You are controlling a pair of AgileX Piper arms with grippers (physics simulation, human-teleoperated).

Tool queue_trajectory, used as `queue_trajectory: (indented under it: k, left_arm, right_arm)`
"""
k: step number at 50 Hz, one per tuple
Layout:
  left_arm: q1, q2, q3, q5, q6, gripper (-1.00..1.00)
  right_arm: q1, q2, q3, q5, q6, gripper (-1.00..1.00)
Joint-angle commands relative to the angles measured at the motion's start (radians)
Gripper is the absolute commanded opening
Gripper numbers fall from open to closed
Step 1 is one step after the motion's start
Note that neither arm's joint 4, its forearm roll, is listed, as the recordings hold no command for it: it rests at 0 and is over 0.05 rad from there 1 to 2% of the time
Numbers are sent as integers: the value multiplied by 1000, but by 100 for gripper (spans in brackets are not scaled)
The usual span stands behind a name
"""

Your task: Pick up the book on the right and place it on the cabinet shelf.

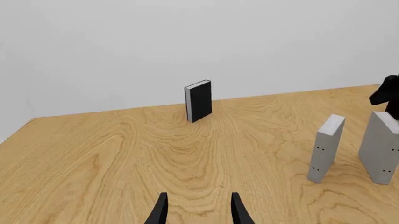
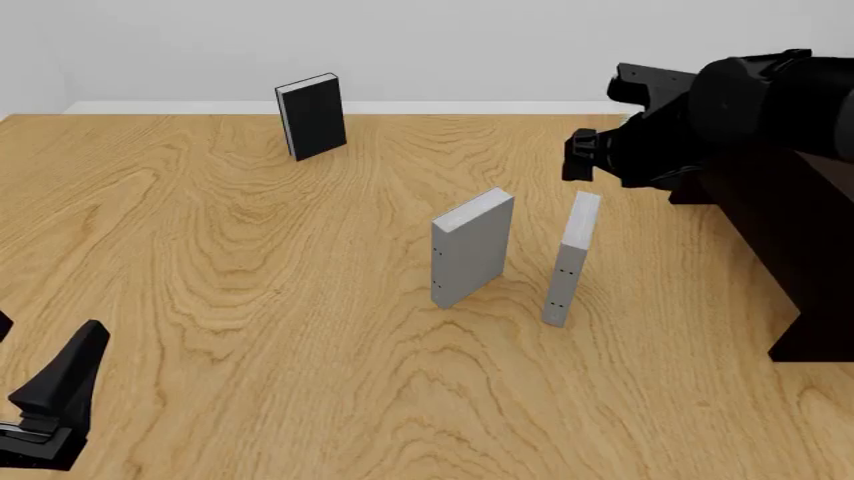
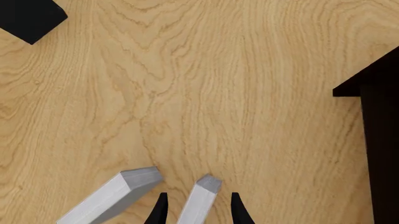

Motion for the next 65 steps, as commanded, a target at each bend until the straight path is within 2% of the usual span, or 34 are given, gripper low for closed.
queue_trajectory:
  k: [1,35,54,65]
  left_arm:
    - [-2,1,0,3,1,100]
    - [-10,2,0,9,1,100]
    - [-12,1,0,16,4,100]
    - [-15,1,0,21,2,100]
  right_arm:
    - [-7,11,39,-43,20,100]
    - [6,42,103,-121,48,100]
    - [29,77,114,-161,82,100]
    - [19,90,135,-185,69,100]
